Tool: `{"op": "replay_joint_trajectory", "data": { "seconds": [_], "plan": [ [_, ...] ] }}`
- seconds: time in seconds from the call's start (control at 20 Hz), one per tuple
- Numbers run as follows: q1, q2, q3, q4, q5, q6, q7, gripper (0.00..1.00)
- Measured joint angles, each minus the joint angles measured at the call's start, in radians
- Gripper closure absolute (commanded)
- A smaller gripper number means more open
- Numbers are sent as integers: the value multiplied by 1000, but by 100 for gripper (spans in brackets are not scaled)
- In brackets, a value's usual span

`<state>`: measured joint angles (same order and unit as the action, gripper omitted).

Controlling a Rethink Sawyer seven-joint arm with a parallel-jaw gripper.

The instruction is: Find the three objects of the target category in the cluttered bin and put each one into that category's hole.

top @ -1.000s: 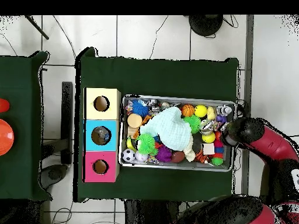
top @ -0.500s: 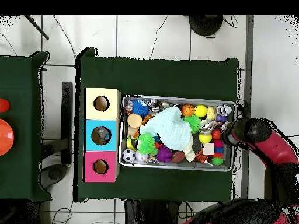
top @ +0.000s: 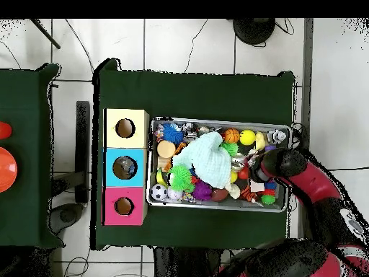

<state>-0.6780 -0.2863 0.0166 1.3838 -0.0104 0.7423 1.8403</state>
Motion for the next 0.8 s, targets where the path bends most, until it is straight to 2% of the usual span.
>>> {"op": "replay_joint_trajectory", "data": {
  "seconds": [0.3,0.8],
  "plan": [
    [55,-47,-3,57,5,-1,0,0],
    [61,-81,-3,117,17,-45,0,0]
  ]
}}
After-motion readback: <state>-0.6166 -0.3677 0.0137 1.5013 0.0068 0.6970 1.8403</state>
